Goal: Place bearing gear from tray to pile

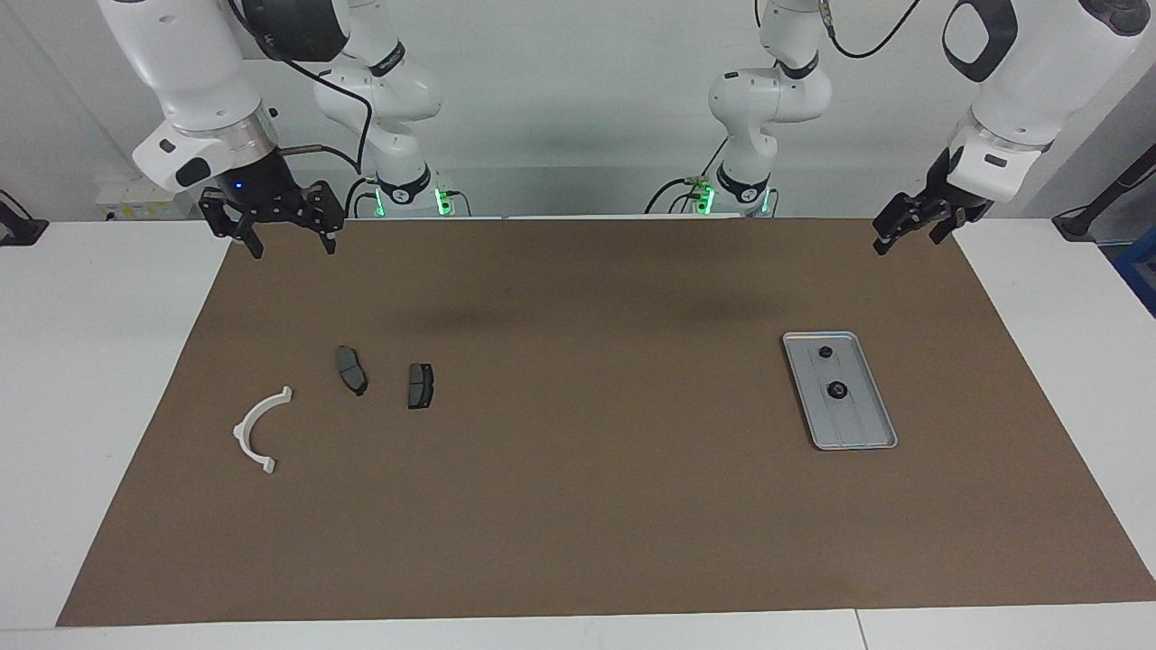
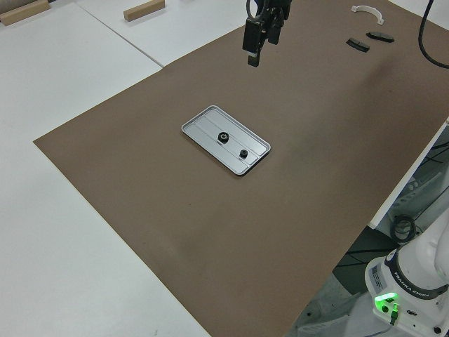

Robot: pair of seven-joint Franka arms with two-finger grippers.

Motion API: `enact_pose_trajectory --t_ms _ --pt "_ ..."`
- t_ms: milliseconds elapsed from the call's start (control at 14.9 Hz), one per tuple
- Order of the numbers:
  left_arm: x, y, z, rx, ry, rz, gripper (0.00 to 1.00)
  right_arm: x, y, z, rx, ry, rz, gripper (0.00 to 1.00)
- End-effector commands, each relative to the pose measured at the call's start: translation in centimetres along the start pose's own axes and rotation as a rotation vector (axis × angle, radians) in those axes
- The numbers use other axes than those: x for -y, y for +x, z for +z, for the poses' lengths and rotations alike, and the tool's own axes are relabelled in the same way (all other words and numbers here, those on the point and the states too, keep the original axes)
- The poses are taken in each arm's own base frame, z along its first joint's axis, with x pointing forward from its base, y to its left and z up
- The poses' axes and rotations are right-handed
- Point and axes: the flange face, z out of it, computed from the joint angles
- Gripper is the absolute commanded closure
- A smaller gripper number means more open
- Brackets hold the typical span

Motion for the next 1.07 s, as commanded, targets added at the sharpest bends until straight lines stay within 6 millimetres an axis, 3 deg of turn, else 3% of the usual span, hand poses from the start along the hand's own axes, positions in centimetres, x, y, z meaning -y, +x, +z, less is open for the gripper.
enact_pose_trajectory --t_ms 0,201,403,537,738,1006 --pt "0.2 -0.2 -0.4 -0.009 0.006 0.015 0.0 0.0 -0.3 -0.4 0.008 0.023 -0.011 0.0" --pt "1.0 0.2 0.0 -0.036 0.002 0.03 0.0 0.0 -0.3 -0.4 0.008 0.023 -0.011 0.0" --pt "2.3 0.5 1.6 -0.083 -0.009 -0.004 0.0 0.0 -0.4 -0.4 0.01 0.023 -0.011 0.0" --pt "2.1 0.5 3.1 -0.108 -0.008 0.009 0.0 0.0 -0.4 -0.4 0.01 0.025 -0.011 0.0" --pt "4.0 2.6 7.0 -0.158 -0.003 -0.012 0.0 -0.1 -0.4 -0.4 0.011 0.025 -0.009 0.0" --pt "2.9 6.2 14.2 -0.149 0.012 -0.001 0.0 0.0 -0.4 -0.4 0.01 0.026 -0.012 0.0"
